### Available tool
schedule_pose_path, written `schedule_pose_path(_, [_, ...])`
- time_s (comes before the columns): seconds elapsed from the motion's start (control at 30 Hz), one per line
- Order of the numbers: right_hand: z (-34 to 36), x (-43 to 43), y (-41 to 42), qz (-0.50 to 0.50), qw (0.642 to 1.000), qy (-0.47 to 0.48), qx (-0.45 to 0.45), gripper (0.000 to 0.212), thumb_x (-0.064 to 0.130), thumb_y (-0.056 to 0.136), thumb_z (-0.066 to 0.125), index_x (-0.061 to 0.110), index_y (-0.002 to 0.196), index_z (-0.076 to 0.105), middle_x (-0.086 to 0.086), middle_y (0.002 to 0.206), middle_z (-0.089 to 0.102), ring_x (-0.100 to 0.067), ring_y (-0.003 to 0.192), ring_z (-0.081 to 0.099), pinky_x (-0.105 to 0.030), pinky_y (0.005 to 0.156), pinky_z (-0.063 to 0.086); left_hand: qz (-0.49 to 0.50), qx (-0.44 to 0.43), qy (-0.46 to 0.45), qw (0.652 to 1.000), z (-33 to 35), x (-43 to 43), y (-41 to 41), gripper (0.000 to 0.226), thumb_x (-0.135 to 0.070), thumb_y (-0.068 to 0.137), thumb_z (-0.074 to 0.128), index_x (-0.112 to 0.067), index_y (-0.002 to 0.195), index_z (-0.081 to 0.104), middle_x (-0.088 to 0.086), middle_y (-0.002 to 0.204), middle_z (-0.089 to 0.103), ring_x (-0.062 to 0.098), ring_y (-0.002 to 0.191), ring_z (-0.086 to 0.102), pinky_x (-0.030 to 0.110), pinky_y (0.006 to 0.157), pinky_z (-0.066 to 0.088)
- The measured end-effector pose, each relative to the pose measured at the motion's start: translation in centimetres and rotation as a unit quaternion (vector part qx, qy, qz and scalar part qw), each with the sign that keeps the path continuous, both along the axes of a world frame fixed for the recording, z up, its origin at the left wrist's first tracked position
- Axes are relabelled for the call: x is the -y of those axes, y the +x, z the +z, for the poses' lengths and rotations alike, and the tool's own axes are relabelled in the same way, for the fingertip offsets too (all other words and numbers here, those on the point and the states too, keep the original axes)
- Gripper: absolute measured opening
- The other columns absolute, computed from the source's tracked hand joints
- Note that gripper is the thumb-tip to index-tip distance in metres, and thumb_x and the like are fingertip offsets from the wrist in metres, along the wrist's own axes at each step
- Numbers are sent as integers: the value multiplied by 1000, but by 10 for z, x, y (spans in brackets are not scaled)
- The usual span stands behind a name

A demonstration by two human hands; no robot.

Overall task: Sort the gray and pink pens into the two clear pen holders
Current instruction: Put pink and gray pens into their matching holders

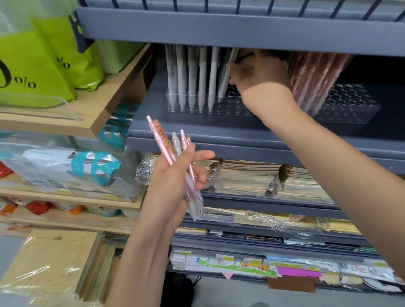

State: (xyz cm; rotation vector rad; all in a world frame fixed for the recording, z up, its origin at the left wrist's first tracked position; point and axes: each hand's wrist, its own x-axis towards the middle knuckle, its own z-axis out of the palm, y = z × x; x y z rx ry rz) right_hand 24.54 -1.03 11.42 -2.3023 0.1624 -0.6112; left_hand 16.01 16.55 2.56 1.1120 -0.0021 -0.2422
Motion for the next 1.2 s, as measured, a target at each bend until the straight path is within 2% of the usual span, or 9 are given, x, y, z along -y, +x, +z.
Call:
schedule_pose_path(0.1, [1, -3, 4, -9, 999, -43, -2, 17, 34, 94, 59, 17, 94, 63, 4, 83, 68, -24, 98, 65, -25, 87, 46, 7, -12, -12, 1000, -2, -2, 1, 16, -20, 101, 56, -9, 112, 53, 13, 95, 76, 11, 51, 55, 21, 45, 45])
schedule_pose_path(0.27, [3, -3, 10, -22, 993, -117, -23, 21, 31, 95, 55, 13, 101, 65, -9, 103, 70, -30, 101, 63, -28, 86, 46, 19, -24, -8, 1000, -6, -6, 0, 15, -21, 100, 57, -8, 109, 55, 12, 93, 76, 12, 51, 54, 22, 46, 46])
schedule_pose_path(0.4, [-3, -3, 12, -19, 994, -98, -34, 20, 35, 94, 57, 18, 99, 66, -8, 102, 72, -28, 103, 64, -27, 91, 50, 27, -27, 2, 999, -6, -7, -1, 14, -22, 99, 59, -10, 99, 65, 10, 94, 76, 12, 54, 56, 22, 48, 47])
schedule_pose_path(0.53, [-6, 0, 15, -7, 998, -59, -36, 19, 37, 92, 60, 20, 97, 66, -7, 99, 73, -27, 101, 66, -32, 92, 52, 37, -32, 5, 999, -6, -7, -5, 25, -21, 98, 61, -17, 78, 75, 9, 80, 69, 14, 52, 55, 24, 48, 47])
schedule_pose_path(0.8, [-9, 0, 12, -6, 997, -79, -26, 19, 31, 94, 59, 15, 99, 67, -12, 99, 72, -31, 99, 64, -31, 89, 50, 21, -11, 16, 1000, -3, -6, -11, 16, -21, 99, 59, -7, 106, 66, 3, 75, 70, 13, 55, 58, 22, 52, 50])
schedule_pose_path(0.93, [-10, 2, 8, 2, 999, -35, -26, 19, 31, 93, 62, 17, 104, 68, -3, 97, 73, -23, 100, 65, -24, 83, 48, 10, -9, 23, 1000, -2, -3, -14, 18, -25, 98, 61, -11, 96, 71, 8, 82, 74, 12, 55, 59, 22, 53, 51])
schedule_pose_path(1.0, [-11, 4, 1, 0, 1000, -3, -13, 22, 34, 90, 66, 19, 107, 68, 6, 89, 71, -16, 92, 66, -19, 74, 44, 2, -9, 13, 1000, -1, -2, -14, 19, -25, 99, 60, -7, 104, 63, 10, 87, 75, 12, 54, 59, 22, 52, 51])
schedule_pose_path(1.1, [-12, 5, -17, 53, 996, 70, 4, 4, 29, 85, 70, 27, 83, 67, 12, 71, 66, -12, 75, 68, -24, 67, 51, -3, 4, 13, 1000, -1, 0, -15, 16, -24, 99, 59, -9, 102, 59, 11, 90, 76, 12, 53, 59, 22, 50, 50])
schedule_pose_path(1.2, [-14, 7, -36, 179, 974, 103, -89, 9, 32, 82, 73, 27, 75, 72, 9, 71, 73, 0, 61, 62, -17, 56, 47, -15, 22, 12, 1000, -1, 4, -16, 18, -24, 98, 60, -8, 105, 57, 11, 88, 75, 12, 51, 57, 21, 47, 47])
